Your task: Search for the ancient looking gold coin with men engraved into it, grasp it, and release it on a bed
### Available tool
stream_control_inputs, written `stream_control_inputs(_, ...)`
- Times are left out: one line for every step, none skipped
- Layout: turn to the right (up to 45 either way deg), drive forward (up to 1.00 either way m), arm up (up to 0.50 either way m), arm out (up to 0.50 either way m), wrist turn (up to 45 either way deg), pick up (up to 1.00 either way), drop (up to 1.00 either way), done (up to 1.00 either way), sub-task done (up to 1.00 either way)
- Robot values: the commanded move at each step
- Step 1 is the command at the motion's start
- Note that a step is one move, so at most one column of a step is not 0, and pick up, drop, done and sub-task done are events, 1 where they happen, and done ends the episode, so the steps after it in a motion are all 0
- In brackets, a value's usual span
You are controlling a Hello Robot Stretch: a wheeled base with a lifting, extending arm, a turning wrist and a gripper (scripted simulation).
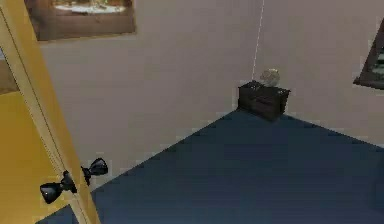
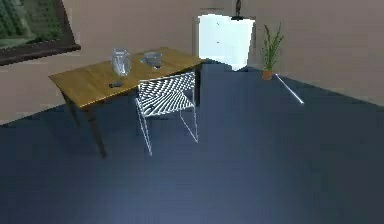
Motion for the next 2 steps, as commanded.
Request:
stream_control_inputs(45.0, 0.0, 0.0, 0.0, 0.0, 0.0, 0.0, 0.0, 0.0)
stream_control_inputs(0.0, 0.4, 0.0, 0.0, 0.0, 0.0, 0.0, 0.0, 0.0)
